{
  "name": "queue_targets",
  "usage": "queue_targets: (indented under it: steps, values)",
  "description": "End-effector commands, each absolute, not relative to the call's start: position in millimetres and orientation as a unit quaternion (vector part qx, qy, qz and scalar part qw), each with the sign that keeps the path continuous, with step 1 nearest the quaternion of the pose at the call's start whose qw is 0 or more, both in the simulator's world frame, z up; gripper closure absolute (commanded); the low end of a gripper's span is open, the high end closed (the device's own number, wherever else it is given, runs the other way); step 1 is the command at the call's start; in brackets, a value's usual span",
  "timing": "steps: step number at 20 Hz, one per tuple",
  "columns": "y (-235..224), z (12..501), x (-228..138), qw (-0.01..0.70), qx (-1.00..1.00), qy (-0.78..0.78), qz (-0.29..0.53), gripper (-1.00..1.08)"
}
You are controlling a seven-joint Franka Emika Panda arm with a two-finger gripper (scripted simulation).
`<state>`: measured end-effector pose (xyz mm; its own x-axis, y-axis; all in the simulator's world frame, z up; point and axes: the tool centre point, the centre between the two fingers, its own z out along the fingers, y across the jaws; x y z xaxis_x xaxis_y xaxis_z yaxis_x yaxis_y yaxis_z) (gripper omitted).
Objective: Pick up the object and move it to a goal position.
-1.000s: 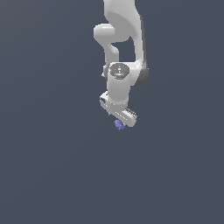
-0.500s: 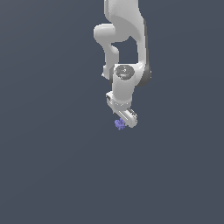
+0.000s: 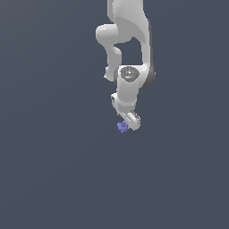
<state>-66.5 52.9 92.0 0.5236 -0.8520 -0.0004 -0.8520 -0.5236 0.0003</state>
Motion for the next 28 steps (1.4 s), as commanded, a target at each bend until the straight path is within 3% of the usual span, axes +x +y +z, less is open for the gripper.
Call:
queue_targets:
  steps: [1, 20, 21, 28]
  values:
    - [53, 92, -67, 0.0, 0.871, -0.491, 0.0, -0.92]
    - [53, 42, -67, 0.0, 0.871, -0.491, 0.0, -0.92]
    - [53, 42, -67, 0.0, 0.871, -0.491, 0.0, 1.08]
    - [53, 42, -67, 0.0, 0.871, -0.491, 0.0, 1.08]
